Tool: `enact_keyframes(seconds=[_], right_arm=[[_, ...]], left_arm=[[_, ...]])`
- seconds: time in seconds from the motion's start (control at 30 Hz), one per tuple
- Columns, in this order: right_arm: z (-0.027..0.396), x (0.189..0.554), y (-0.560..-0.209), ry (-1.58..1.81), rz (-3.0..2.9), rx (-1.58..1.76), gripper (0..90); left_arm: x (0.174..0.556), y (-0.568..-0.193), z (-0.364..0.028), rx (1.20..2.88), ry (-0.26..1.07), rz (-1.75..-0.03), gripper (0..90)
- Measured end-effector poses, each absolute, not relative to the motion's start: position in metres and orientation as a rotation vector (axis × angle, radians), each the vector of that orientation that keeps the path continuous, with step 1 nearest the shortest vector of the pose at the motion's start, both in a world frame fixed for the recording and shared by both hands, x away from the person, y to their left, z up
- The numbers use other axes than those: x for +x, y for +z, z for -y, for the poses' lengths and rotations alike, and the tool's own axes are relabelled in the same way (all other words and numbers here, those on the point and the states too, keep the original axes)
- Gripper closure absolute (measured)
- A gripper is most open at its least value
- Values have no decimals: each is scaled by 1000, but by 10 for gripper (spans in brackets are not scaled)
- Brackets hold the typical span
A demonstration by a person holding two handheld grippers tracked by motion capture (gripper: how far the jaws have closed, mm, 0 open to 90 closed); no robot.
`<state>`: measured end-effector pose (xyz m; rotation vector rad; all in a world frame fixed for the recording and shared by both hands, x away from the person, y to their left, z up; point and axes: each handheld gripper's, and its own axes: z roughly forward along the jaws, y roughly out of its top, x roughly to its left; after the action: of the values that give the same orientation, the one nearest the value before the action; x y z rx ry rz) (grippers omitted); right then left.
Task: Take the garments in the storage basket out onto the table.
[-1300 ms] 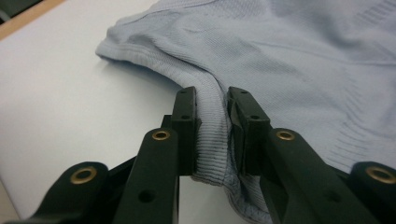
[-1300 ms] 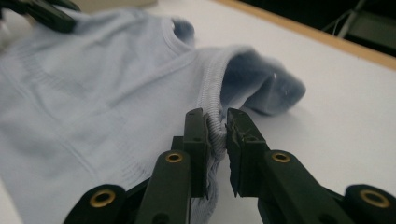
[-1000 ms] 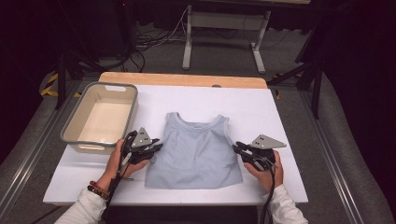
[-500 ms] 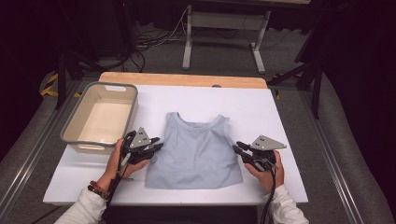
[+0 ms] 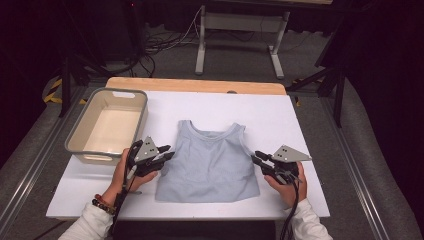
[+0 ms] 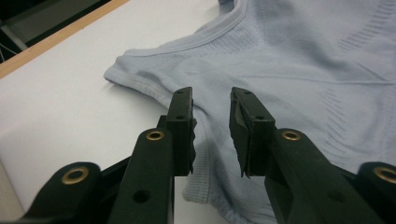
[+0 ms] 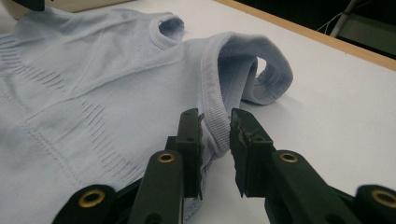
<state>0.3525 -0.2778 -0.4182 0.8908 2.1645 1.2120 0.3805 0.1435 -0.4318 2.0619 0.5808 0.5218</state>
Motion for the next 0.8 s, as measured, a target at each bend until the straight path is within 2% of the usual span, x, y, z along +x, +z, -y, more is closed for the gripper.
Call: enact_keyframes(seconds=[0.8], right_arm=[[273,350,-408,1285,-2125,835,628]], left_arm=[[375,-424,-150,2007,565,-543,623]])
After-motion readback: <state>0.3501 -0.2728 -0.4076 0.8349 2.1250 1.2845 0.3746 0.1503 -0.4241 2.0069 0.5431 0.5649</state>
